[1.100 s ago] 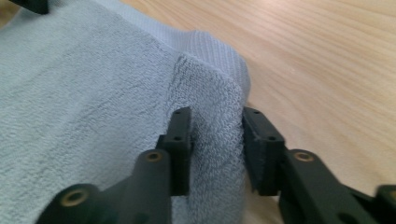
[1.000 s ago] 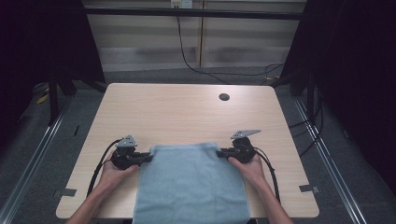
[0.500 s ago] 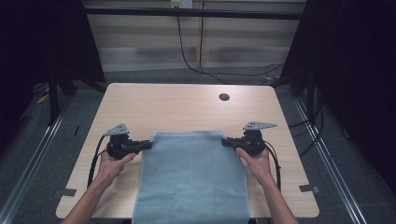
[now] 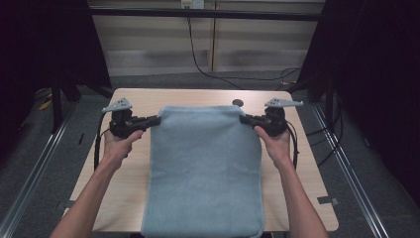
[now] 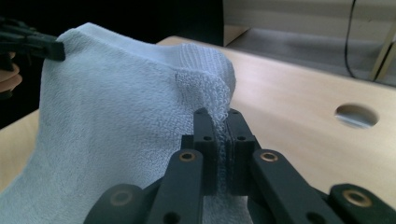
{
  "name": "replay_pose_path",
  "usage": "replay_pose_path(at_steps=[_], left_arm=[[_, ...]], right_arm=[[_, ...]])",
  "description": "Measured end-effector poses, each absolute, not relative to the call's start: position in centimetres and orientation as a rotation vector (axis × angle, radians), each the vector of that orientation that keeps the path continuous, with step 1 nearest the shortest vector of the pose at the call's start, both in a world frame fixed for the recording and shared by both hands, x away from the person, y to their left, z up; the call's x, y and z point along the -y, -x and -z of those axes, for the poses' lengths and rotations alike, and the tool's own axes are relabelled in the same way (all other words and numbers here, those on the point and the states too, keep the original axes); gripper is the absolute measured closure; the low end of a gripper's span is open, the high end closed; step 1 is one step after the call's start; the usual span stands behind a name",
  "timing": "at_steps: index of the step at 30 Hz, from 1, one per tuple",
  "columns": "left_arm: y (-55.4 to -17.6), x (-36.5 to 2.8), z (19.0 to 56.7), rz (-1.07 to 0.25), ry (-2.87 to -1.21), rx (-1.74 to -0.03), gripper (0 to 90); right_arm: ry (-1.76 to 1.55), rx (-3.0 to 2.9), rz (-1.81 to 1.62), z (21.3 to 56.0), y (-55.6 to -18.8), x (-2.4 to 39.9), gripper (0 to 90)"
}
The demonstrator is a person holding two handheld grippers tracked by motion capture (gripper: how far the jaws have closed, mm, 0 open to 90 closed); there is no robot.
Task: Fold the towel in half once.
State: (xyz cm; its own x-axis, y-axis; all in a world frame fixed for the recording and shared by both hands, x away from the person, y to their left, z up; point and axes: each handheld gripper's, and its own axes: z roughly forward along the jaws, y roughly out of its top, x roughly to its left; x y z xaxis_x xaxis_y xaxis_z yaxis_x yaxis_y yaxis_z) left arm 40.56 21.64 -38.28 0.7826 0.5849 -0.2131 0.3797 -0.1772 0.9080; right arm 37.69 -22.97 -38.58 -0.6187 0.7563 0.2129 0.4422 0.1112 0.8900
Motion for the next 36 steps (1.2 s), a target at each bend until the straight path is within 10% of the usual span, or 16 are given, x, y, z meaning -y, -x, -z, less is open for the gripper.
replay_pose_path(at_steps=[11,21,36], left_arm=[[-40.5,-20.2,35.3,-0.252,-1.801,-0.673,85.2],[-34.4,-22.5,36.6,-0.206,-1.782,-0.584,85.2],[-27.4,-23.8,43.8,-0.055,-1.906,-0.614,85.1]], right_arm=[[-1.130,-2.015,-1.528,34.2,-39.0,23.5,85.9],[-0.998,-2.081,-1.557,34.7,-31.7,24.0,85.8],[-1.008,-2.328,-1.460,41.9,-21.9,22.0,85.7]])
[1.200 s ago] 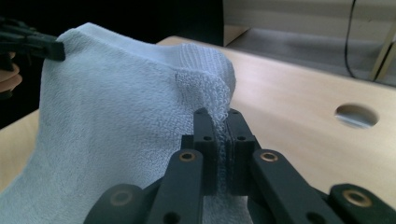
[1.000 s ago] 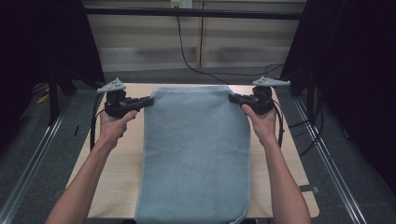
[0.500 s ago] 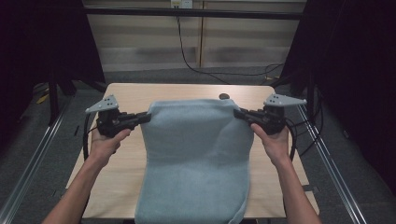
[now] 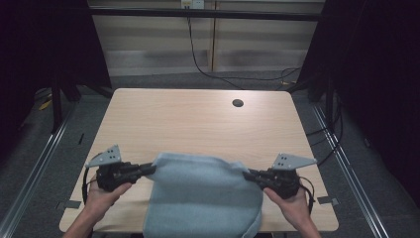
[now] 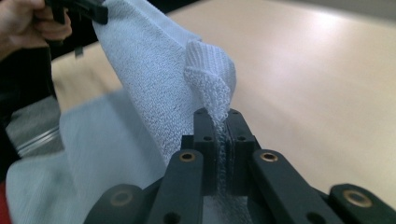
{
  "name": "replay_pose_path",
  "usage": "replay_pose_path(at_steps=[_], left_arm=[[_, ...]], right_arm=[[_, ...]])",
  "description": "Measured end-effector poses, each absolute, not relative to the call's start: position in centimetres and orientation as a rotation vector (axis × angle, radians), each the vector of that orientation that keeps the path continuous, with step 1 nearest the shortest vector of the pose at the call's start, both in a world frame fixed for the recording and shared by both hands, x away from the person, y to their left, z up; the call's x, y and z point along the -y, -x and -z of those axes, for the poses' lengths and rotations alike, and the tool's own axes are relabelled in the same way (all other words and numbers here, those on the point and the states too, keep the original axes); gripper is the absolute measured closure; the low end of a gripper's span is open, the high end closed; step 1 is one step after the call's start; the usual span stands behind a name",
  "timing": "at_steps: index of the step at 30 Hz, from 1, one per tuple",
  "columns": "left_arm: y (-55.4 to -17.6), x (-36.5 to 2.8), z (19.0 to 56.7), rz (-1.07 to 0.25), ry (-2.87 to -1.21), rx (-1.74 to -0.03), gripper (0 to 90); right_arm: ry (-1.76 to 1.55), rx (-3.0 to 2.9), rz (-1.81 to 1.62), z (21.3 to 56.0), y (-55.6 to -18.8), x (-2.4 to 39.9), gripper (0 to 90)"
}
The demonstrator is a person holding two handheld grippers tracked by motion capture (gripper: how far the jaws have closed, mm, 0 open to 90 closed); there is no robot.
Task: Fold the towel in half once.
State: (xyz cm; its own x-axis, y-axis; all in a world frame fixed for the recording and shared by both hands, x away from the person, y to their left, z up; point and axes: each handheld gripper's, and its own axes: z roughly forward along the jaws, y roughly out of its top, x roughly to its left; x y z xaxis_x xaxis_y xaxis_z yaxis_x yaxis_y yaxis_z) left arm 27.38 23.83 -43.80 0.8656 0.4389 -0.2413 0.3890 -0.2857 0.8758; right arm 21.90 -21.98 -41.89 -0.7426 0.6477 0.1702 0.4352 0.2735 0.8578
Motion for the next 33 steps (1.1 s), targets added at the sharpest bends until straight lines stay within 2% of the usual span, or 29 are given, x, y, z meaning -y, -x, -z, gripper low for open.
replay_pose_path(at_steps=[1,3,9,16,22,24,33], left_arm=[[-27.4,-23.8,43.8,-0.055,-1.906,-0.614,85.0],[-26.6,-23.9,45.0,-0.025,-1.940,-0.637,84.7],[-23.7,-23.8,48.4,0.072,-2.068,-0.636,84.4],[-24.0,-22.8,50.2,0.115,-2.149,-0.655,83.4],[-26.7,-22.3,50.4,0.051,-2.142,-0.693,84.6],[-28.4,-21.9,50.3,-0.005,-2.149,-0.714,84.6],[-35.1,-21.0,50.5,-0.094,-2.124,-0.801,85.1]], right_arm=[[-1.008,-2.328,-1.460,41.9,-21.9,22.0,85.7],[-1.048,-2.408,-1.424,44.4,-20.8,21.4,85.7],[-1.078,-2.501,-1.357,46.8,-18.7,20.9,85.6],[-1.111,-2.588,-1.219,49.2,-18.6,20.4,85.7],[-1.122,-2.572,-1.181,49.4,-21.3,20.3,85.8],[-1.123,-2.551,-1.142,49.3,-22.6,20.1,85.8],[-1.219,-2.477,-1.156,49.7,-29.2,20.3,86.0]])
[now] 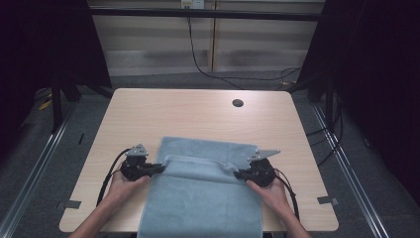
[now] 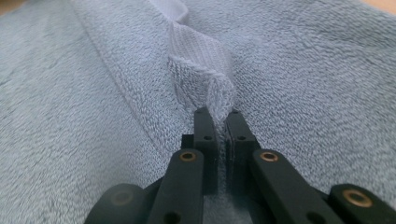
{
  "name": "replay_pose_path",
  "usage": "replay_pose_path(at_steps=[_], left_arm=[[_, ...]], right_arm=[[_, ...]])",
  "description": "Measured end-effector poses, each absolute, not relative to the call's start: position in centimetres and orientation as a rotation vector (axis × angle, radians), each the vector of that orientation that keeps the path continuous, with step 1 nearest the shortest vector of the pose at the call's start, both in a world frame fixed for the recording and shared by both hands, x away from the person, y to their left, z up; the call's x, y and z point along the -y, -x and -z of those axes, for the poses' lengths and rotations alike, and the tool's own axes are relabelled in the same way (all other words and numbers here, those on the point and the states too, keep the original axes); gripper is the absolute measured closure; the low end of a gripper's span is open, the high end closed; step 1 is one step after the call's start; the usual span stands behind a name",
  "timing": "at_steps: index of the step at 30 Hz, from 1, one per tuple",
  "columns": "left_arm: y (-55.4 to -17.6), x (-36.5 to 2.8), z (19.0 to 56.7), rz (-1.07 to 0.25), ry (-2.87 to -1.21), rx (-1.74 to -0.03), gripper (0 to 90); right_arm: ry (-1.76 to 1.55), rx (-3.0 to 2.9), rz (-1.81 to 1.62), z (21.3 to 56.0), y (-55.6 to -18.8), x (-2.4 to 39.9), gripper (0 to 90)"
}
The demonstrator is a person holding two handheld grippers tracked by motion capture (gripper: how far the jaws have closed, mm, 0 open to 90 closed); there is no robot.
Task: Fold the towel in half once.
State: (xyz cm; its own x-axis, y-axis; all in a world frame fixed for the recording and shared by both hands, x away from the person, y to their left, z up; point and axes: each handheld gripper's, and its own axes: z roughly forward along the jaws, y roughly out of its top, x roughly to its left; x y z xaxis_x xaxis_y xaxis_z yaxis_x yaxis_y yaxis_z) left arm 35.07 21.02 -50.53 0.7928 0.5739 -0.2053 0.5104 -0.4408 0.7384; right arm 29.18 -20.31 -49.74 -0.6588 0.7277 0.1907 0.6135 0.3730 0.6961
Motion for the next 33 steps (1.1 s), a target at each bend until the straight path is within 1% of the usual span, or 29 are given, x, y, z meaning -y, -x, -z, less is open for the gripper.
replay_pose_path(at_steps=[7,13,18,21,24,28,33], left_arm=[[-39.2,-20.9,50.8,-0.110,-2.090,-0.860,85.1],[-42.5,-20.9,50.6,-0.121,-2.098,-0.907,85.1],[-44.3,-20.6,50.5,-0.161,-2.100,-0.956,85.0],[-44.8,-20.4,50.5,-0.182,-2.091,-0.980,85.1],[-45.5,-20.4,50.5,-0.168,-2.076,-1.025,85.0],[-45.7,-20.5,50.5,-0.169,-2.071,-1.023,85.0],[-45.0,-20.5,49.6,-0.189,-2.055,-1.000,85.2]], right_arm=[[-1.282,-2.411,-1.155,50.1,-34.3,20.3,86.1],[-1.353,-2.365,-1.140,50.1,-38.2,19.7,86.1],[-1.406,-2.314,-1.135,50.3,-40.5,19.2,86.1],[-1.422,-2.289,-1.070,50.0,-41.7,18.5,86.2],[-1.426,-2.267,-1.004,49.8,-42.5,17.7,86.2],[-1.434,-2.247,-0.984,49.7,-42.8,17.5,86.1],[-1.455,-2.202,-1.144,48.8,-42.6,18.6,86.2]])
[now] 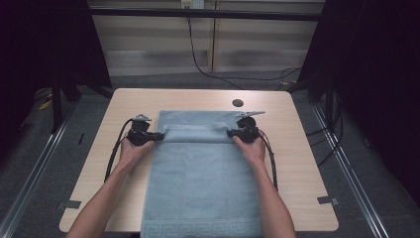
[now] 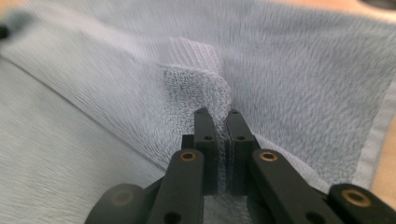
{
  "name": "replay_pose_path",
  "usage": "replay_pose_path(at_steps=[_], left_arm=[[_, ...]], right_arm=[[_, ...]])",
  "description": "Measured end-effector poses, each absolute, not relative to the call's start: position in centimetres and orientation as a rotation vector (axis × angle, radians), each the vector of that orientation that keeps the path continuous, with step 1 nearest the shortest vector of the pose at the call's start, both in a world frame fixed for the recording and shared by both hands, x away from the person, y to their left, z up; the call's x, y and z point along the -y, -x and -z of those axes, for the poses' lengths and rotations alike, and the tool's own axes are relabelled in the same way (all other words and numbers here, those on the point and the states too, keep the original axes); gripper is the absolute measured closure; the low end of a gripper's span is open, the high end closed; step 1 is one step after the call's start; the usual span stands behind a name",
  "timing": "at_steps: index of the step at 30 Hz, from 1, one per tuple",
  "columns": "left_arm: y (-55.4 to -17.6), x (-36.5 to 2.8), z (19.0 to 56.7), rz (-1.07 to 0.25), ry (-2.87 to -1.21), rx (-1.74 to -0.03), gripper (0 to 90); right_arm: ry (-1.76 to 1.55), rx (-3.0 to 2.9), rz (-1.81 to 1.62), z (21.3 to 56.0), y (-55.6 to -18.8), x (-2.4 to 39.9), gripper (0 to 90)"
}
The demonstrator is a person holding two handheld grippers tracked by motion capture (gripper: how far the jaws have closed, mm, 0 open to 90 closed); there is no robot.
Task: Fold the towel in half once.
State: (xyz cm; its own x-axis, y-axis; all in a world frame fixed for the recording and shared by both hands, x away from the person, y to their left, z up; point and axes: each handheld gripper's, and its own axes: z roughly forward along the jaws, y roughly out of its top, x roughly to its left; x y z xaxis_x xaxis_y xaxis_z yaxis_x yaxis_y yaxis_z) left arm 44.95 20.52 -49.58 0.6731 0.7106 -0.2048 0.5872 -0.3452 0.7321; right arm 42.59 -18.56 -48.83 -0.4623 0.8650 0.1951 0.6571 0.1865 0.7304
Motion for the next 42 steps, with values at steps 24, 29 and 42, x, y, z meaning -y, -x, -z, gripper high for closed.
replay_pose_path(at_steps=[24,29,42], left_arm=[[-35.0,-23.3,35.3,-0.332,-1.784,-0.668,85.3],[-32.1,-23.8,34.7,-0.306,-1.792,-0.613,85.3],[-25.8,-24.1,45.3,-0.081,-1.943,-0.653,84.5]], right_arm=[[-1.007,-2.041,-1.479,33.2,-33.4,21.2,86.1],[-0.909,-2.053,-1.466,32.1,-29.9,21.2,86.2],[-1.022,-2.306,-1.398,43.4,-22.8,21.4,84.8]])
